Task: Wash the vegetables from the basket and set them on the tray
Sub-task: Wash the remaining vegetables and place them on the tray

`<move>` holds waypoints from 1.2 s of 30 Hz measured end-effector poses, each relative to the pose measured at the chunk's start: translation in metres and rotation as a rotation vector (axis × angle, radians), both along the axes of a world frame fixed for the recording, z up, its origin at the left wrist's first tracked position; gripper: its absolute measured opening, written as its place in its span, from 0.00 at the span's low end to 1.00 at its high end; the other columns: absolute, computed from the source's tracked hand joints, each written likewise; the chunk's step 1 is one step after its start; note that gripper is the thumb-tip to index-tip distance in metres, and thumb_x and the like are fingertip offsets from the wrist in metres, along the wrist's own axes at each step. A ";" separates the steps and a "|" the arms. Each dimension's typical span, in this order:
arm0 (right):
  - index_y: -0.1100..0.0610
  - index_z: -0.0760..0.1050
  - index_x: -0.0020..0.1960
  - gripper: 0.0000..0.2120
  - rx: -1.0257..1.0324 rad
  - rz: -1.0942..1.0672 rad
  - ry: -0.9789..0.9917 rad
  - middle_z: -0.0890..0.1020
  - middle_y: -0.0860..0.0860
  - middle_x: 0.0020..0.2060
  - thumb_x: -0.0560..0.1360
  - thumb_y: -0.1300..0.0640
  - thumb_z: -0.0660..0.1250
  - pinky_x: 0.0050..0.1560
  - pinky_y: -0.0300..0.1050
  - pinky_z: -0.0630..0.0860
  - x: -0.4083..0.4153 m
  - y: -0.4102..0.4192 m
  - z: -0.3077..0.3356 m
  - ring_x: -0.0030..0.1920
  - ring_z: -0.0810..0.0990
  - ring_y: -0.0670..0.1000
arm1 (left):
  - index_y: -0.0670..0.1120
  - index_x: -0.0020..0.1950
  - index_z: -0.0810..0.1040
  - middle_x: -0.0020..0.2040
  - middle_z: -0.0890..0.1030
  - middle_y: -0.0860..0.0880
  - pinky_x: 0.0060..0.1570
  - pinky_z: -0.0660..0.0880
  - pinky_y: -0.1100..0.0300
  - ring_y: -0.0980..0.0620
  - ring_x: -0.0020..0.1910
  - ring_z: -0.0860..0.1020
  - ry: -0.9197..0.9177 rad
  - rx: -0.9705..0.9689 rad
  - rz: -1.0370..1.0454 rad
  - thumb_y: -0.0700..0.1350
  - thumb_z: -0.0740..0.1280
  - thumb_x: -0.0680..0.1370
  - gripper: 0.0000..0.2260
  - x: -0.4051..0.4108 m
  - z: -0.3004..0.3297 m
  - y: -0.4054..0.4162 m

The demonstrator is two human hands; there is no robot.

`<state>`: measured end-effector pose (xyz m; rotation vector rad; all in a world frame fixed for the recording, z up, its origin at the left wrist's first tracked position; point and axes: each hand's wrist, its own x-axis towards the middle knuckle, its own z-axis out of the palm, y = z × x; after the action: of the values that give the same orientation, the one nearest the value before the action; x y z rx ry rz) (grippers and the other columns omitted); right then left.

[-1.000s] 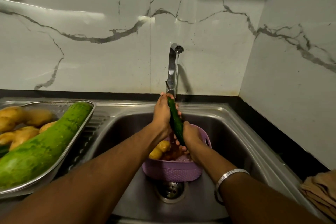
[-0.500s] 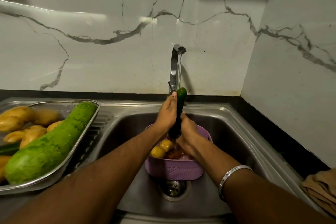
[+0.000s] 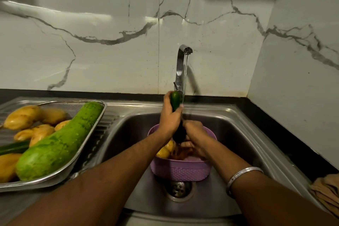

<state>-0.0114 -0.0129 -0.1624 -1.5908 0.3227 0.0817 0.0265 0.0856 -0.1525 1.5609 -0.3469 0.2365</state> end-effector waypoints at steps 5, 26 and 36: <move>0.54 0.83 0.57 0.11 -0.152 0.072 -0.213 0.88 0.52 0.45 0.75 0.60 0.74 0.42 0.42 0.84 -0.011 -0.009 0.017 0.44 0.86 0.49 | 0.61 0.75 0.64 0.61 0.78 0.50 0.58 0.80 0.49 0.50 0.59 0.79 -0.211 0.015 0.208 0.58 0.63 0.82 0.22 0.003 0.008 0.009; 0.52 0.71 0.33 0.22 -0.581 -0.588 -0.755 0.74 0.47 0.28 0.84 0.46 0.58 0.29 0.42 0.62 -0.022 -0.030 0.045 0.30 0.71 0.45 | 0.49 0.42 0.77 0.29 0.76 0.53 0.32 0.74 0.61 0.57 0.30 0.76 -0.533 0.257 0.560 0.60 0.57 0.82 0.19 -0.013 0.021 0.032; 0.55 0.79 0.39 0.20 -0.604 -0.655 -0.789 0.79 0.49 0.31 0.83 0.46 0.59 0.32 0.44 0.70 -0.023 -0.031 0.046 0.33 0.77 0.49 | 0.49 0.39 0.75 0.28 0.73 0.53 0.29 0.68 0.68 0.58 0.28 0.73 -0.493 0.220 0.517 0.55 0.60 0.83 0.16 -0.019 0.019 0.027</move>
<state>-0.0342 -0.0441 -0.1169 -1.8780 0.2333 -1.2142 0.0071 0.1125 -0.1333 1.7812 -0.3519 1.0249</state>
